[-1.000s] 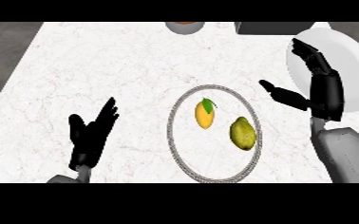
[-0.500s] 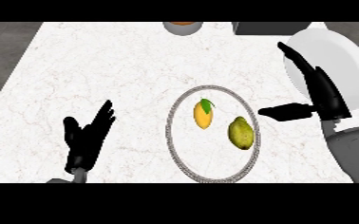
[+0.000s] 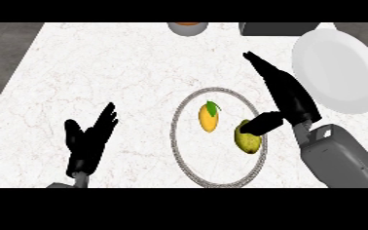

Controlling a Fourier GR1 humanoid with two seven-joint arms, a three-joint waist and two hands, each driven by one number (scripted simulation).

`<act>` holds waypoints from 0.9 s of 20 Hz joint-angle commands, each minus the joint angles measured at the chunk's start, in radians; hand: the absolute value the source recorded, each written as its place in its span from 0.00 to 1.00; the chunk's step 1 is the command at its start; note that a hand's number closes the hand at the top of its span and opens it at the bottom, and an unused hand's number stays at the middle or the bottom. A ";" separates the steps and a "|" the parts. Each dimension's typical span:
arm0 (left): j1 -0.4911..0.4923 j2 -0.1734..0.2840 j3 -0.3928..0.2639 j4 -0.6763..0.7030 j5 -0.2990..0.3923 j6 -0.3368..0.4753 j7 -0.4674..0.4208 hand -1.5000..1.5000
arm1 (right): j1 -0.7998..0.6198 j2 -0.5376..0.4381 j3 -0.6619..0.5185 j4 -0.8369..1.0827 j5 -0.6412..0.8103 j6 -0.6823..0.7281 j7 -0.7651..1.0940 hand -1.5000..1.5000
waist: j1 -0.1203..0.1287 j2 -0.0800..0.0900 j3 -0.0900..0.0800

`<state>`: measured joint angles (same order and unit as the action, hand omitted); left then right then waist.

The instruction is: Pick the lemon from the placemat and place it in the plate

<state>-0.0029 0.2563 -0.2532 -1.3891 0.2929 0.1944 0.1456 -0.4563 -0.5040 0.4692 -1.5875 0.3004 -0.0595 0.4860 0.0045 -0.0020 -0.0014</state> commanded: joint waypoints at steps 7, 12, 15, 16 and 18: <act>0.072 -0.024 0.004 -0.109 -0.044 -0.001 0.034 0.50 | -0.054 0.209 0.042 0.130 0.212 0.069 0.153 0.00 | 0.005 0.001 0.001; 0.019 -0.070 0.001 -0.073 -0.091 0.036 0.074 0.50 | -0.013 0.289 0.057 0.141 0.234 0.120 0.155 0.00 | 0.000 0.002 0.001; 0.050 -0.035 0.062 -0.055 -0.071 -0.063 0.022 0.50 | 0.031 0.308 -0.021 0.185 0.260 0.127 0.060 0.00 | 0.000 0.002 0.001; -0.004 -0.052 0.078 -0.037 -0.059 -0.058 0.068 0.50 | 0.070 0.350 0.035 0.102 0.318 0.104 0.137 0.00 | -0.003 0.001 0.001; 0.017 -0.046 0.064 -0.097 -0.084 -0.049 0.094 0.50 | 0.030 0.379 0.009 0.252 0.330 0.093 0.041 0.00 | 0.001 0.002 0.002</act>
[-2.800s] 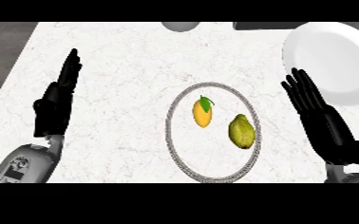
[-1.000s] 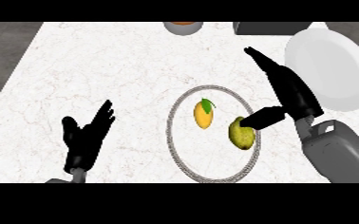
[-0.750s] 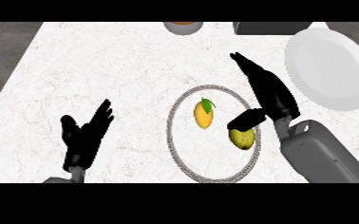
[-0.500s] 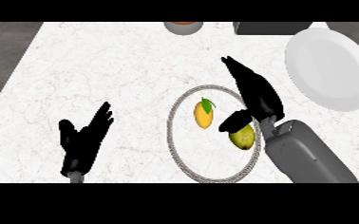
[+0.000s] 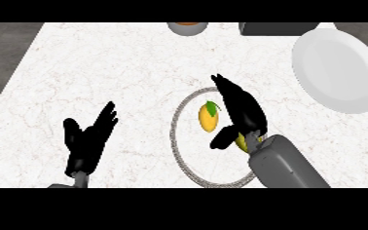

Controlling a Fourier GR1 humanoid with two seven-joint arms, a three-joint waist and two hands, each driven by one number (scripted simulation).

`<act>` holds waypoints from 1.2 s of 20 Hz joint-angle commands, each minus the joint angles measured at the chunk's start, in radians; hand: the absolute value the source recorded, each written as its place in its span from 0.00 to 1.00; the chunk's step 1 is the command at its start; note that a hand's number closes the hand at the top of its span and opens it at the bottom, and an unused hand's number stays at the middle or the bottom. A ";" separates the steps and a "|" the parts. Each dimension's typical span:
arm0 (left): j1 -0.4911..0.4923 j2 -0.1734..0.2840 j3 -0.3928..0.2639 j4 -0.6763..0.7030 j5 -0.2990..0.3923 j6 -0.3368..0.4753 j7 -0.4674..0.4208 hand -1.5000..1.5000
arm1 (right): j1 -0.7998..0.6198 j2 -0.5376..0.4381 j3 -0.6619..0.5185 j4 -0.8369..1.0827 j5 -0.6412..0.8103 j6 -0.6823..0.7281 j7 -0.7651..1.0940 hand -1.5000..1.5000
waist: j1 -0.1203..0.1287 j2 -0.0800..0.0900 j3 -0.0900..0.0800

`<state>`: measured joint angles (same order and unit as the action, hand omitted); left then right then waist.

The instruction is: Pick the lemon from the placemat and place it in the plate

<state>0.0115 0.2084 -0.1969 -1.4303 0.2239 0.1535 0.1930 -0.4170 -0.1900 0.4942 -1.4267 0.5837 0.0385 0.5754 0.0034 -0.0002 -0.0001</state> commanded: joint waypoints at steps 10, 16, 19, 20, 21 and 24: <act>-0.033 -0.059 0.042 -0.031 -0.046 -0.005 0.054 0.50 | -0.001 0.096 -0.073 0.203 0.217 -0.025 -0.065 0.00 | 0.001 0.001 0.000; -0.047 -0.069 0.091 0.064 -0.061 -0.068 0.021 0.50 | -0.038 0.170 -0.139 0.219 0.265 0.046 -0.064 0.00 | -0.001 0.001 0.000; -0.016 -0.044 0.114 0.018 -0.058 -0.093 0.022 0.50 | -0.036 0.167 -0.138 0.225 0.281 0.097 -0.064 0.00 | 0.000 0.000 0.000; 0.019 -0.070 0.071 0.016 -0.093 -0.067 -0.011 0.50 | -0.119 0.188 -0.087 0.345 0.229 0.018 -0.027 0.00 | 0.007 0.001 0.000; 0.021 -0.083 0.070 0.053 -0.102 -0.082 -0.047 0.50 | -0.033 0.187 -0.131 0.311 0.299 0.026 -0.083 0.00 | 0.000 0.000 0.000; 0.041 -0.066 0.083 0.055 -0.080 -0.110 -0.054 0.50 | -0.070 0.189 -0.074 0.348 0.289 0.094 -0.099 1.00 | 0.002 0.000 0.000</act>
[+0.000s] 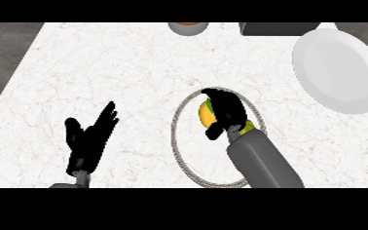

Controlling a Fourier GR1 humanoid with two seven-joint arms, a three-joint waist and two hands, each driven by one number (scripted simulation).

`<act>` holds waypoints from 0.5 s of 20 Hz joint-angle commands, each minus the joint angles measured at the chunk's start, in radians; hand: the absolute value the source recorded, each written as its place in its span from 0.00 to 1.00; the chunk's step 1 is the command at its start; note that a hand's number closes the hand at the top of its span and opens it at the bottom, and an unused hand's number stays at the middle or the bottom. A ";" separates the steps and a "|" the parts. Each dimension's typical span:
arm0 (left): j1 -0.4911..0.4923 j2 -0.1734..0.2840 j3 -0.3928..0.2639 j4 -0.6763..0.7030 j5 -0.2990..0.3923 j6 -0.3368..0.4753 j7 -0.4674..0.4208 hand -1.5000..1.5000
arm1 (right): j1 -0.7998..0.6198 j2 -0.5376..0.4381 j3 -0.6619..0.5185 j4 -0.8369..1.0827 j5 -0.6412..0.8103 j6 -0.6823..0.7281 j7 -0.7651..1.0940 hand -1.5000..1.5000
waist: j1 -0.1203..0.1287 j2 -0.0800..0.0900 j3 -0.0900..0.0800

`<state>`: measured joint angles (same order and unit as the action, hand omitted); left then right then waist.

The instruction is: Pick the lemon from the placemat and place it in the plate

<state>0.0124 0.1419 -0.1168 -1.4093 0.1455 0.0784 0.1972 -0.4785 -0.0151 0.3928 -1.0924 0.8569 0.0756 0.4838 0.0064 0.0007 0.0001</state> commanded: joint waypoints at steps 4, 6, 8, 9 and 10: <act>0.046 -0.023 -0.019 -0.122 -0.031 0.029 0.067 0.50 | 0.021 0.000 0.020 0.089 0.104 -0.060 -0.120 1.00 | 0.000 -0.001 0.000; 0.019 0.000 0.008 -0.101 -0.019 -0.008 0.087 0.50 | -0.047 0.014 0.007 0.164 0.105 -0.080 -0.110 1.00 | 0.001 0.000 0.000; 0.033 -0.038 -0.014 -0.094 -0.051 0.016 0.069 0.50 | -0.004 0.015 0.026 0.022 0.122 -0.015 -0.044 1.00 | -0.003 -0.002 0.000; 0.009 -0.018 0.034 -0.004 -0.013 -0.047 -0.004 0.50 | 0.017 0.015 0.050 0.072 0.126 -0.085 -0.084 1.00 | -0.002 -0.001 0.000; 0.008 -0.037 0.015 -0.057 -0.042 0.005 0.055 0.50 | 0.048 -0.021 -0.002 0.014 0.150 -0.062 -0.127 1.00 | -0.005 -0.001 0.000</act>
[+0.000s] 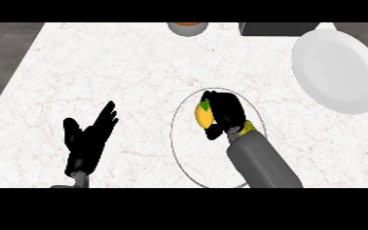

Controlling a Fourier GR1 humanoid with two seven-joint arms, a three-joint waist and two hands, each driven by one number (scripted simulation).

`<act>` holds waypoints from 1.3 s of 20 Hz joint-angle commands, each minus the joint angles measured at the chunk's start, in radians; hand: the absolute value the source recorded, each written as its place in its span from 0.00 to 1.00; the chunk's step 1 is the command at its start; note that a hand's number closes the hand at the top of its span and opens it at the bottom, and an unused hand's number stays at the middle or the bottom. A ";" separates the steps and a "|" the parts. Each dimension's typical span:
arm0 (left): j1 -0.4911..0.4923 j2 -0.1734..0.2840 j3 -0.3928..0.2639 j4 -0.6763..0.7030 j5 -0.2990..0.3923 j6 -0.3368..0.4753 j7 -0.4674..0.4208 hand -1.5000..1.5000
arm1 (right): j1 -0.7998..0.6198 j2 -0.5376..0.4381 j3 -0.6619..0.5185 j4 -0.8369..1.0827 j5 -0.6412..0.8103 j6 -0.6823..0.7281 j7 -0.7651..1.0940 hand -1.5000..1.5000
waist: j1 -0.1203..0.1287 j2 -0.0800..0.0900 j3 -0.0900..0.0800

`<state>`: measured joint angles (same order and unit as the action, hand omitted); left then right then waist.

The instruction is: Pick the lemon from the placemat and place it in the plate

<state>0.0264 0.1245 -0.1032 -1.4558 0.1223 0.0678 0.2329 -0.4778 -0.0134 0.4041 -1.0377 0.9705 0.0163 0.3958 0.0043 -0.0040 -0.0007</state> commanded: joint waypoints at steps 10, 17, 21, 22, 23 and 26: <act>-0.035 -0.027 -0.014 0.009 -0.004 -0.006 0.002 0.50 | -0.336 -0.010 -0.311 0.122 0.177 -0.520 0.484 1.00 | 0.037 0.023 0.000; -0.028 -0.012 -0.005 0.016 -0.011 -0.011 -0.006 0.50 | -0.440 -0.025 -0.368 0.245 0.452 -0.830 0.717 1.00 | 0.047 0.021 0.000; -0.026 -0.004 0.001 0.032 -0.013 -0.022 -0.030 0.50 | -0.433 -0.005 -0.424 0.246 0.564 -0.978 0.814 1.00 | 0.034 0.018 0.000; -0.031 -0.023 -0.001 0.028 -0.013 0.002 -0.008 0.50 | -0.434 -0.040 -0.462 0.233 0.566 -0.986 0.812 1.00 | 0.023 0.015 0.001; -0.004 -0.022 -0.013 -0.002 -0.011 -0.007 -0.004 0.50 | -0.397 -0.047 -0.478 0.242 0.597 -1.011 0.817 1.00 | 0.021 0.011 0.001; -0.009 -0.027 0.001 0.017 -0.010 0.006 -0.010 0.50 | -0.351 -0.023 -0.535 0.209 0.604 -1.134 0.786 1.00 | 0.014 0.012 0.002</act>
<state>0.0082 0.1019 -0.1086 -1.4361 0.1087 0.0662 0.2213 -0.8742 -0.0482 -0.0747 -0.8173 1.5212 -0.9009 1.0547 0.0267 0.0100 -0.0001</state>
